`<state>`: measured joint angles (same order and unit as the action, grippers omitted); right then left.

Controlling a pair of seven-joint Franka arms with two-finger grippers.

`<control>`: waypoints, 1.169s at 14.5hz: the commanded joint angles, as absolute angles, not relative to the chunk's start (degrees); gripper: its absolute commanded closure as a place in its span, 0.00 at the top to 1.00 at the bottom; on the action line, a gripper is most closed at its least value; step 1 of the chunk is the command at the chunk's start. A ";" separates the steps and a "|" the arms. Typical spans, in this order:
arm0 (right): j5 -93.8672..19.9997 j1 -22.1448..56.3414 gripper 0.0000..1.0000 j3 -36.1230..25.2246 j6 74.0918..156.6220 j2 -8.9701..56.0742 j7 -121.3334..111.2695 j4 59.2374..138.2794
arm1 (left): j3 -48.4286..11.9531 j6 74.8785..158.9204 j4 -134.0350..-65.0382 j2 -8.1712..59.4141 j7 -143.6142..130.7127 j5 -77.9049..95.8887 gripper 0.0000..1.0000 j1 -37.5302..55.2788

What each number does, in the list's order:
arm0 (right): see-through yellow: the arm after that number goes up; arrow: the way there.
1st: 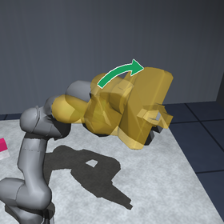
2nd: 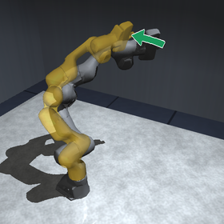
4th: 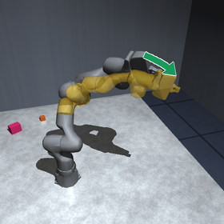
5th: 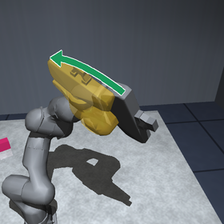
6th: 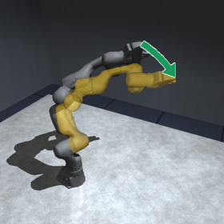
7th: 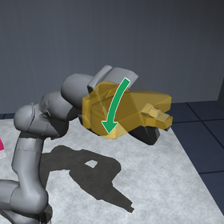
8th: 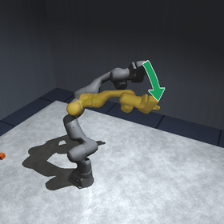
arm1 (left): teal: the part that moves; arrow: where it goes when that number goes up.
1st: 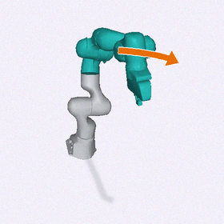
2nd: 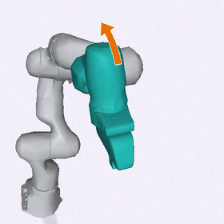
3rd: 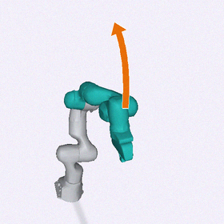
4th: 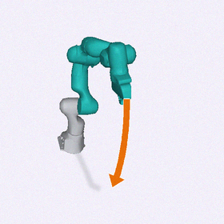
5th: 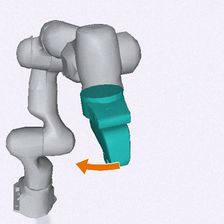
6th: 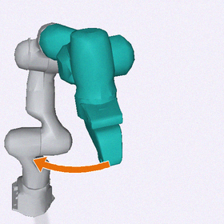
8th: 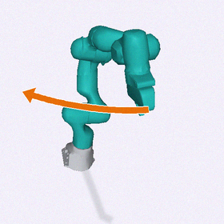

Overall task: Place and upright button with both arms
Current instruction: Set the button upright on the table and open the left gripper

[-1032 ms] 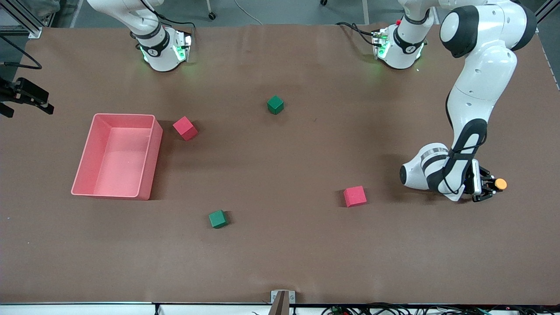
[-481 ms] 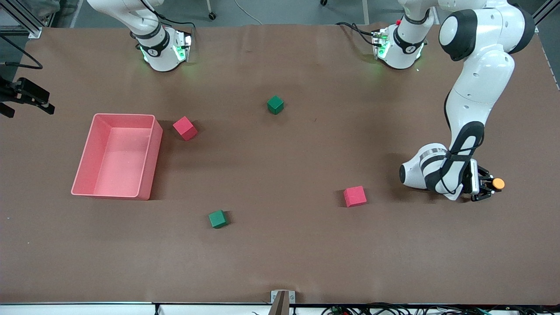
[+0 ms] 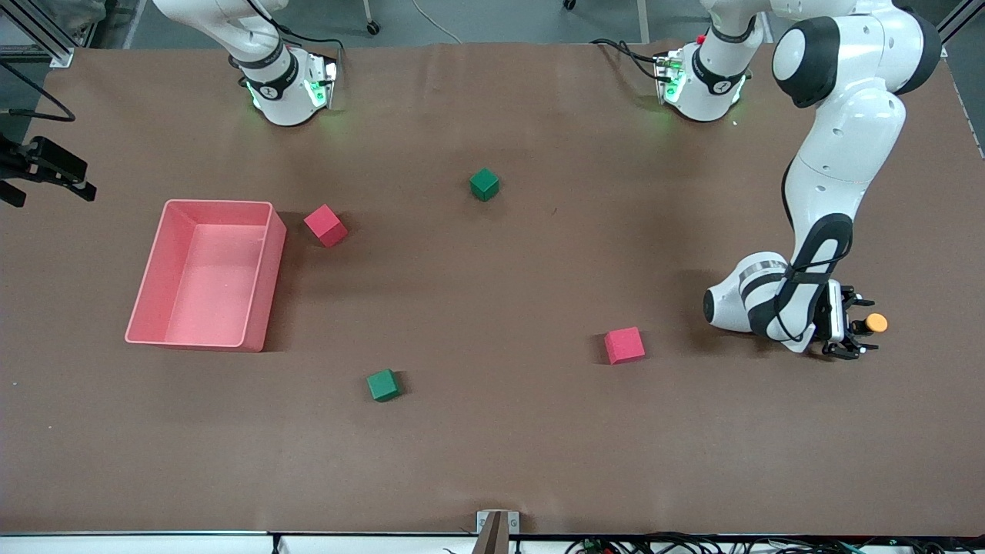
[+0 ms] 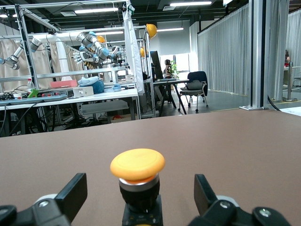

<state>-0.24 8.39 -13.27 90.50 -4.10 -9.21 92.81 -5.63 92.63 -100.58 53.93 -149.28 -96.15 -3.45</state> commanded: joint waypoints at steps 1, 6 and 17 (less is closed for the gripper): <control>-0.79 8.26 1.00 -13.18 90.44 -4.57 -9.84 93.16 | -5.80 91.67 -101.25 53.44 -147.04 -96.94 1.00 -3.78; -0.70 8.09 1.00 -13.18 89.22 -4.66 -10.11 93.16 | -5.80 89.22 -101.16 52.82 -143.88 -96.77 1.00 -3.87; -0.70 7.82 1.00 -13.27 88.94 -4.66 -11.16 93.16 | -8.51 88.94 -100.28 44.05 -128.52 -92.48 1.00 -3.95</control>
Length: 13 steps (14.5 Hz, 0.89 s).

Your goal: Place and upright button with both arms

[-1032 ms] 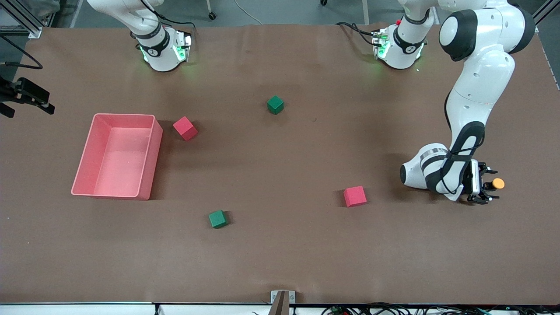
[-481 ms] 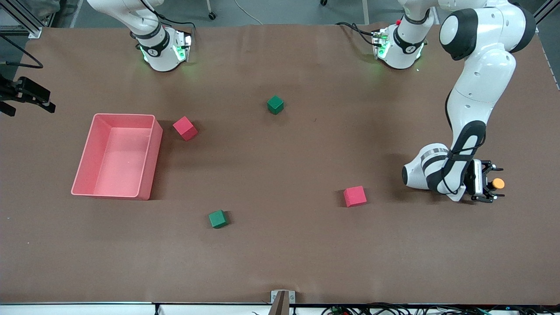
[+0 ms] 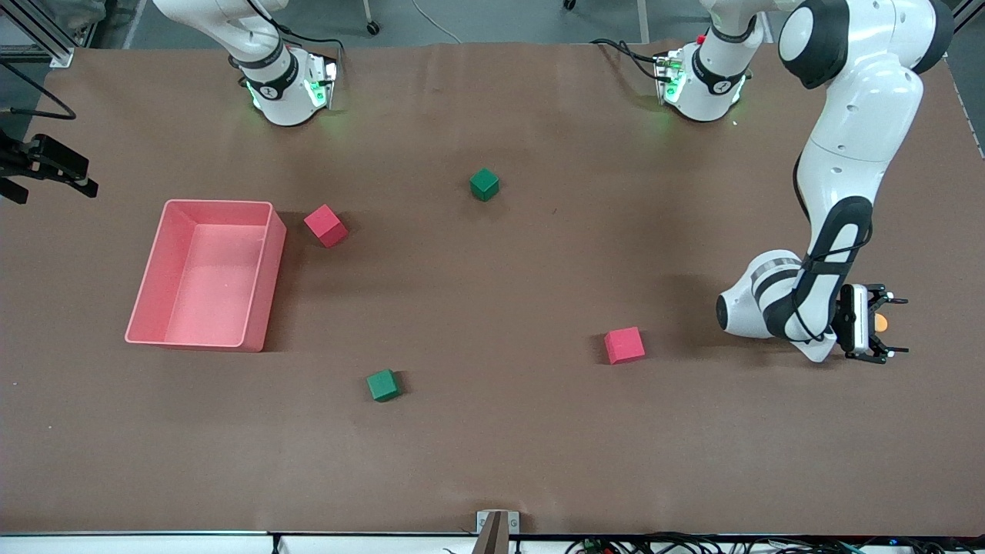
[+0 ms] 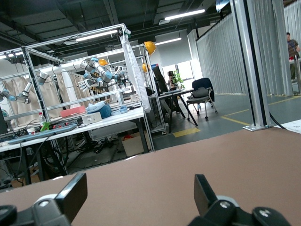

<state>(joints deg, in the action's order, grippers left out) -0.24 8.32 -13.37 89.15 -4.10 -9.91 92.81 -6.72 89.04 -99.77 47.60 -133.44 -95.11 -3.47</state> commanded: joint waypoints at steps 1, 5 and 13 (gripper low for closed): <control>-0.70 7.82 1.00 -13.27 89.03 -4.66 -11.16 93.16 | -9.57 89.12 -100.28 42.03 -125.19 -91.24 1.00 -4.13; -0.70 8.08 1.00 -13.27 89.03 -4.66 -11.16 93.16 | -12.30 92.01 -98.71 35.08 -111.83 -81.68 1.00 -4.31; -0.61 6.68 1.00 -13.54 89.12 -4.75 -14.23 92.99 | -13.36 96.24 -91.60 22.95 -71.35 -50.06 1.00 -4.39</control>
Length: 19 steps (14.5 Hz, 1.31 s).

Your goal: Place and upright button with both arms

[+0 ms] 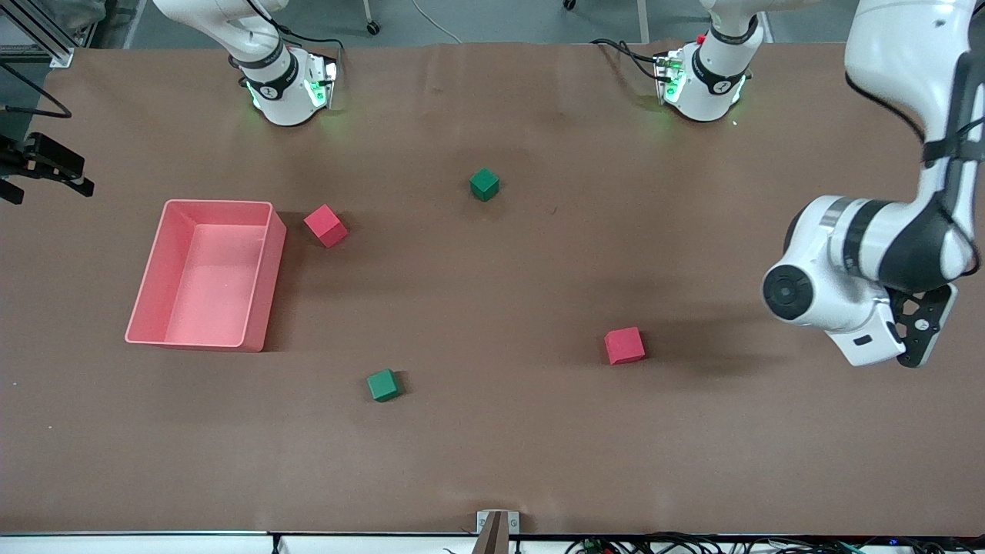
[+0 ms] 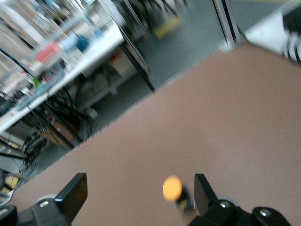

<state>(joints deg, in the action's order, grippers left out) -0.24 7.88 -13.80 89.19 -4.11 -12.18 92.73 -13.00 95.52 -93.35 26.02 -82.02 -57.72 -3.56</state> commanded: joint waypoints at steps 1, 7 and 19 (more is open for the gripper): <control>-0.62 6.42 1.00 -13.54 89.03 -4.75 -14.67 93.08 | -12.92 96.07 -90.02 21.81 -65.19 -45.14 1.00 -4.39; -0.62 6.15 1.00 -13.54 90.35 -4.66 -15.21 92.46 | -12.92 94.14 -88.42 15.83 -42.21 -29.37 1.00 -7.03; 0.00 6.15 1.00 -13.54 89.83 -4.75 -14.06 91.32 | -12.83 85.25 -81.12 11.96 -20.23 -6.08 1.00 -10.81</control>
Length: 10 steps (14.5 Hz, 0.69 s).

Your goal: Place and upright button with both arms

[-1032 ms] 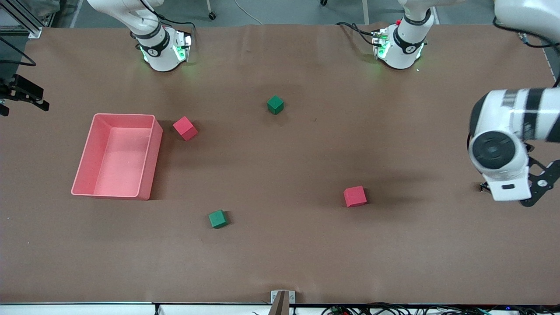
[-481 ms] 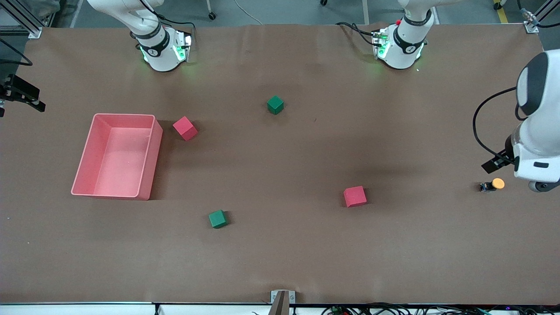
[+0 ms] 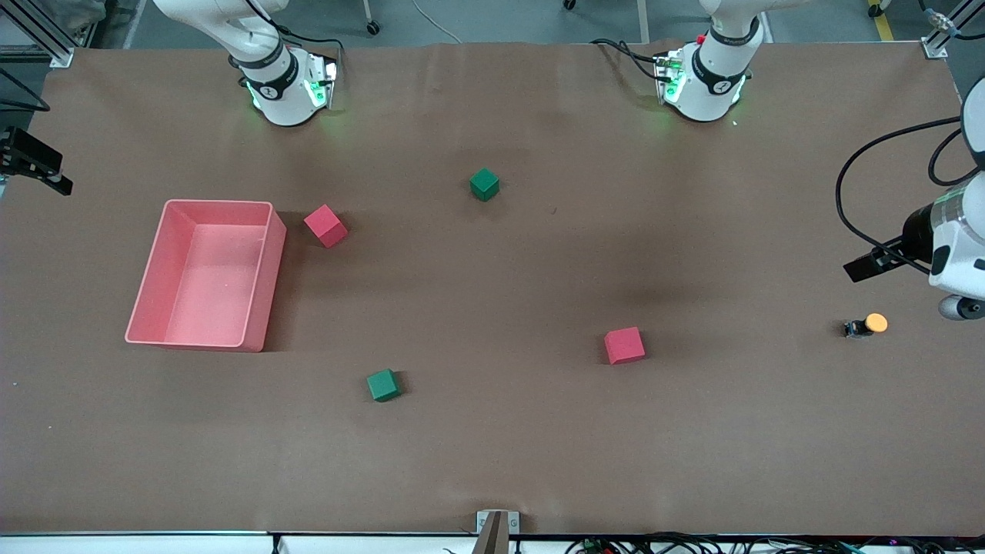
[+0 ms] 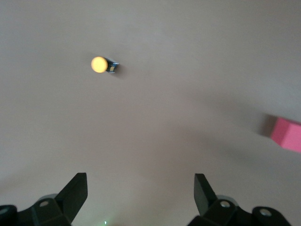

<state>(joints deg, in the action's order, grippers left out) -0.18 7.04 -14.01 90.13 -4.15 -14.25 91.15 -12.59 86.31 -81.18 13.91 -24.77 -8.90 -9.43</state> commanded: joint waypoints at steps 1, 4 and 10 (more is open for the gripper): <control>0.09 5.98 1.00 -13.54 89.65 -4.75 -14.06 91.32 | -12.83 84.82 -81.12 11.34 -19.17 -5.54 1.00 -10.98; -0.26 5.19 1.00 -13.62 89.04 -4.92 -13.97 91.32 | -13.09 83.94 -81.12 9.59 -15.49 -3.87 1.00 -11.52; -0.70 5.97 1.00 -12.83 87.37 -4.83 -7.31 88.60 | -13.71 80.69 -81.04 7.91 -5.54 -1.06 1.00 -11.34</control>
<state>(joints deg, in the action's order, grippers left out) -0.30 5.76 -13.68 89.05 -4.21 -11.37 90.09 -13.27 82.25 -81.02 8.50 -7.74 -2.80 -11.05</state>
